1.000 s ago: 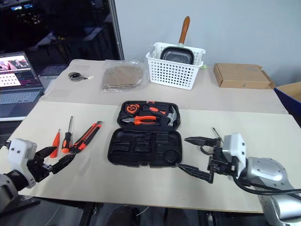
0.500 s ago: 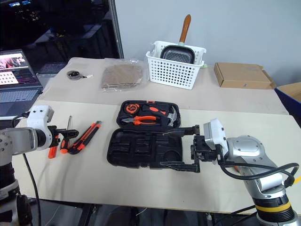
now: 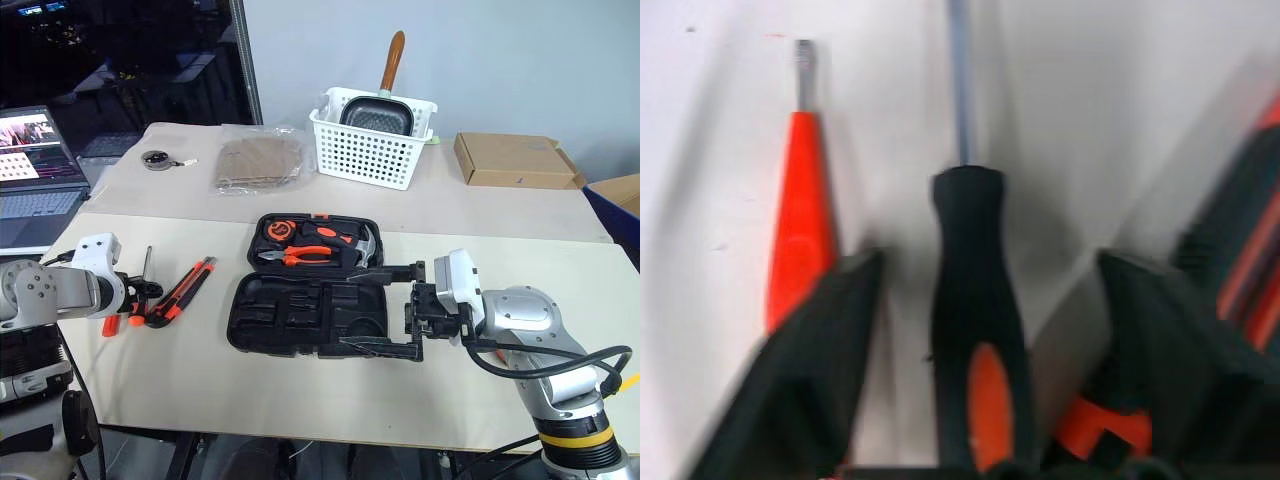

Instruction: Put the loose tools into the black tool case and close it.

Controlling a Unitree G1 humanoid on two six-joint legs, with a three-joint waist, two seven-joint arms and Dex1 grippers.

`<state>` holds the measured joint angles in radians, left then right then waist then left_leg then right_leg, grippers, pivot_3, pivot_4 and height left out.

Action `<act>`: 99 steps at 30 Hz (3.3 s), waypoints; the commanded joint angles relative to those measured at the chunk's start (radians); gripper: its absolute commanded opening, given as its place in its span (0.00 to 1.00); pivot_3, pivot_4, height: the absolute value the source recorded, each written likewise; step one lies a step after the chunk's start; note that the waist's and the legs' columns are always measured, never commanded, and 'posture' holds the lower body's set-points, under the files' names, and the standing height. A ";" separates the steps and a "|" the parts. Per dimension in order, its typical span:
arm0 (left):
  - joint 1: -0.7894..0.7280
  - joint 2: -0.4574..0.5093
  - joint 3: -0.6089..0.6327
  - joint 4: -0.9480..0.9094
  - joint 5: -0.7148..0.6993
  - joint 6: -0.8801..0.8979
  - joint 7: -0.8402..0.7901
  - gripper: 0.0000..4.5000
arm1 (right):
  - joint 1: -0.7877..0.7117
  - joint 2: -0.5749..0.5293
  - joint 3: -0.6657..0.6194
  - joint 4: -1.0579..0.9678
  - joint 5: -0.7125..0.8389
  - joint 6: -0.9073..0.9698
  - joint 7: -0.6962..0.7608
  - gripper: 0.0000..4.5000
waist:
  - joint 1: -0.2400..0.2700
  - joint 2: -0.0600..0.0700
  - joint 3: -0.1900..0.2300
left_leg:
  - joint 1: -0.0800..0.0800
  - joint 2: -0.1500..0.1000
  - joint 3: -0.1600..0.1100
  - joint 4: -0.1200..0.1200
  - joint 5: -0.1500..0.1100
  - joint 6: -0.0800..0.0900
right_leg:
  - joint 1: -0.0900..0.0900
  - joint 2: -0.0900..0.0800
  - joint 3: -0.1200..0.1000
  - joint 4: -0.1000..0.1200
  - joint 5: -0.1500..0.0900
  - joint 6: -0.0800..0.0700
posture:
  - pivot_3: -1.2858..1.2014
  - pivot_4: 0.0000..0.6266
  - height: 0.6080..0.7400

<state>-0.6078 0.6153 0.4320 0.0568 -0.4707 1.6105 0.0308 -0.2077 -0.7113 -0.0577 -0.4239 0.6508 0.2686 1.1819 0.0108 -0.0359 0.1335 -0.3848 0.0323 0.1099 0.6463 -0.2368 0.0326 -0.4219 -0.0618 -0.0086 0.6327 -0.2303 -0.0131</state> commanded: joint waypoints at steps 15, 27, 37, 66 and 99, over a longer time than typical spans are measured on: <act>0.145 0.214 0.025 -0.432 -0.183 -0.273 -0.551 0.15 | 0.103 -0.012 -0.090 -0.098 0.015 0.035 -0.126 1.00 | -0.004 -0.001 0.001 | -0.002 0.001 -0.002 -0.001 0.000 -0.001 | -0.001 -0.009 -0.001 0.000 0.000 -0.001 | 0.52 0.24 1.00; -0.249 0.299 -0.909 -0.043 0.299 -1.102 -1.319 0.15 | 0.346 -0.049 -0.252 -0.166 -0.011 0.036 -0.217 1.00 | 0.016 0.003 0.000 | -0.003 -0.002 0.003 0.001 0.005 0.004 | 0.002 0.000 -0.002 -0.003 -0.001 0.000 | 0.52 0.24 1.00; -0.449 0.029 -1.045 0.376 0.525 -1.329 -1.401 0.15 | 0.458 -0.041 -0.355 -0.190 -0.022 0.006 -0.235 1.00 | -0.001 0.004 0.000 | -0.014 -0.001 0.000 0.014 -0.004 0.018 | -0.003 0.004 -0.002 -0.003 -0.003 0.005 | 0.52 0.24 1.00; -0.421 -0.015 -0.938 0.349 0.593 -1.230 -1.454 0.58 | 0.427 -0.090 -0.397 -0.172 -0.019 0.042 -0.214 1.00 | -0.002 0.007 -0.001 | -0.013 -0.001 -0.001 0.015 -0.004 0.019 | -0.001 0.003 -0.001 -0.002 -0.002 0.008 | 0.52 0.24 1.00; 0.176 -0.234 -0.701 0.219 0.514 -1.392 -0.782 0.01 | 0.416 -0.100 -0.406 -0.223 -0.006 0.119 -0.282 1.00 | -0.005 0.014 -0.008 | 0.007 0.001 0.000 0.015 -0.004 0.017 | 0.018 0.001 0.002 -0.003 -0.001 0.008 | 0.52 0.24 1.00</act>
<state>-0.4553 0.3634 -0.2223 0.1680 -0.0148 0.2215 -0.7519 0.2135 -0.7965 -0.4335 -0.6078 0.6316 0.3726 0.9226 0.0058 -0.0217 0.1251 -0.3769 0.0332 0.1100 0.6609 -0.2409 0.0499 -0.4031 -0.0606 -0.0067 0.6300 -0.2328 -0.0031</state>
